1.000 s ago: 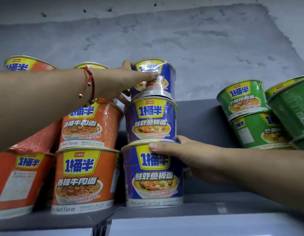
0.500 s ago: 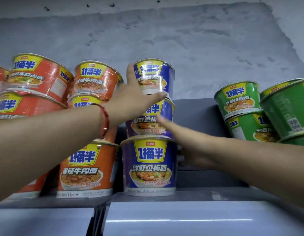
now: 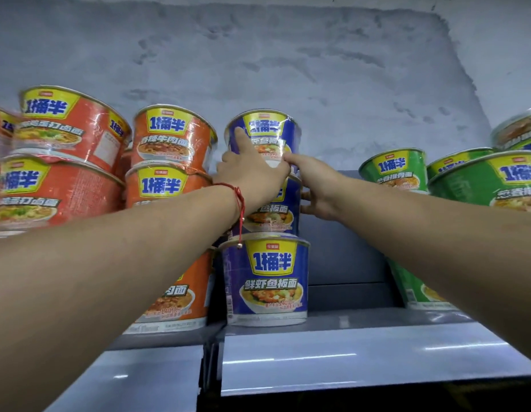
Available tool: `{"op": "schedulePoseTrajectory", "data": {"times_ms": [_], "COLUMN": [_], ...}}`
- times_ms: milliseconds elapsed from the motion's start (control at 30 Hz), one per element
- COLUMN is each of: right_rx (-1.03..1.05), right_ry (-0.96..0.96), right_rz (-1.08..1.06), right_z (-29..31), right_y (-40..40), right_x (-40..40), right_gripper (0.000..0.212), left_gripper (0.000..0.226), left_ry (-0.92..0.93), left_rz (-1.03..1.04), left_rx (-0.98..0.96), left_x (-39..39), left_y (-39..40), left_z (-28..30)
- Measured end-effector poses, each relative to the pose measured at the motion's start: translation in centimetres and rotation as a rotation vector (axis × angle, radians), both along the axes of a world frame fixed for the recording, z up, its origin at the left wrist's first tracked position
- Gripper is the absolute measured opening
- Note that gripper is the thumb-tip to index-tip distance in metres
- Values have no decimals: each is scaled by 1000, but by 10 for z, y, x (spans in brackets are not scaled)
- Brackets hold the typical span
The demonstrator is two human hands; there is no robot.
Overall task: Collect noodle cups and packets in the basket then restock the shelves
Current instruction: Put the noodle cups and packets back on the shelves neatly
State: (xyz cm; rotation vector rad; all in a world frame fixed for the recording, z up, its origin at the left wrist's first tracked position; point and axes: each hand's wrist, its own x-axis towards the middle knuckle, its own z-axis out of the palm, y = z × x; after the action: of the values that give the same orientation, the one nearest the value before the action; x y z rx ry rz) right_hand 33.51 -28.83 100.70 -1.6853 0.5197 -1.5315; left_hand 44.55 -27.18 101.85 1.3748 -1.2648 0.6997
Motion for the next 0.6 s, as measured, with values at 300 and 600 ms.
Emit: {"op": "schedulePoseTrajectory", "data": {"times_ms": [300,600], "right_rx": [-7,-663], "right_ry": [108,410], "right_rz": [-37,-720], "right_z": [-4,-12], "right_y": [23,62], "right_x": [-14,-169], "right_gripper": [40,35], "left_gripper": [93,61], "left_ry": [-9,-296], "left_rz": [21,-405], "left_rx": [-67,-106], "left_x": [-11,-94], "left_y": [-1,50], "left_z": [-19,-87]}}
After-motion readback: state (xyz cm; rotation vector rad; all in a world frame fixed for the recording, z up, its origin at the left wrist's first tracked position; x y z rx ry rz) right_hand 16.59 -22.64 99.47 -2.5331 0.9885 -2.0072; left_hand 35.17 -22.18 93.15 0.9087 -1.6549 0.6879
